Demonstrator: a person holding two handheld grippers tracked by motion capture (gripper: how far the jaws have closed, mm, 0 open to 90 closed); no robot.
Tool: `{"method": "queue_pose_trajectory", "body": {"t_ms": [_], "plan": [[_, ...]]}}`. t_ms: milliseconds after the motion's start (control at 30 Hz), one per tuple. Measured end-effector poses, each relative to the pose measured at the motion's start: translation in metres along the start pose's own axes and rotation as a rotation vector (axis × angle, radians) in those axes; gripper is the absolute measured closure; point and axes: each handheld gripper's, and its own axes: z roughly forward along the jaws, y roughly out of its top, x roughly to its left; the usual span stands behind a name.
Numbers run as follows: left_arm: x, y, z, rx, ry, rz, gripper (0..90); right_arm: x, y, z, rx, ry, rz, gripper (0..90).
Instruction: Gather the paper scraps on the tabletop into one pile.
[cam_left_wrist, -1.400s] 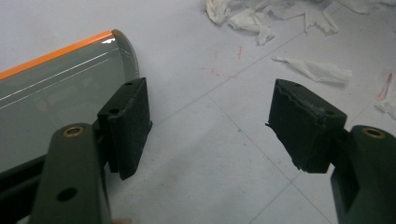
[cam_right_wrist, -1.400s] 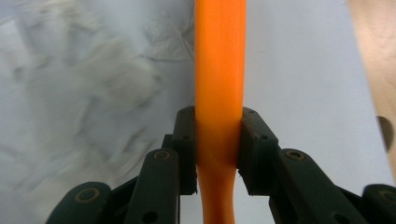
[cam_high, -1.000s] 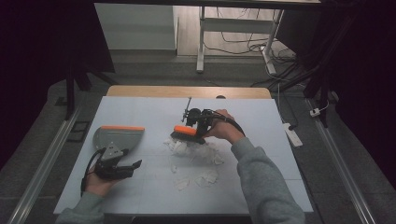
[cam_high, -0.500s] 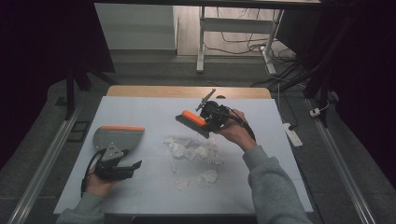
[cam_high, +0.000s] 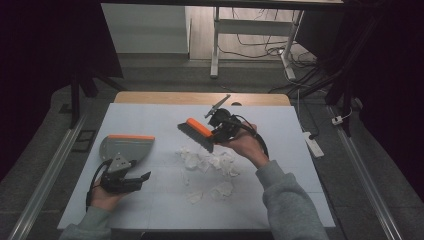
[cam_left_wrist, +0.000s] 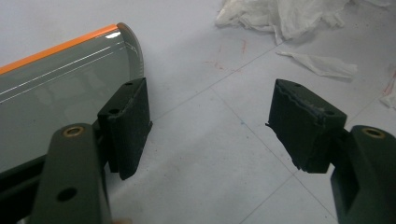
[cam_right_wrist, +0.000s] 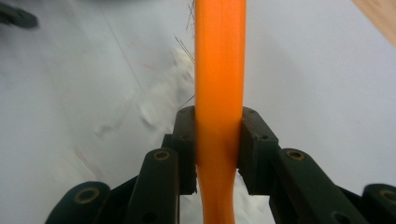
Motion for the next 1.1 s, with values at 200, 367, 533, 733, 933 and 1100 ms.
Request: {"method": "queue_pose_trajectory", "body": {"t_ms": [200,367,533,733,933,1100], "plan": [[0.000,0.000,0.000,0.001,0.000,0.001,30.2,0.028,0.026,0.033,-0.075,0.100,0.065,70.7],[-0.001,-0.001,0.000,0.002,-0.003,0.003,30.3,0.044,0.040,0.068,-0.091,0.110,0.133,70.7],[0.000,-0.001,0.000,0.002,-0.005,0.000,30.3,0.039,0.043,0.100,-0.094,0.108,0.222,70.7],[0.000,-0.002,-0.001,0.000,0.000,-0.002,30.3,0.020,0.028,0.102,-0.067,0.034,0.307,70.7],[-0.003,0.000,0.002,0.010,-0.003,0.012,30.1,0.009,0.001,0.074,-0.044,-0.030,0.322,70.7],[-0.001,0.000,0.002,0.012,-0.002,0.009,30.1,0.019,0.003,0.042,-0.142,0.000,0.279,70.7]]}}
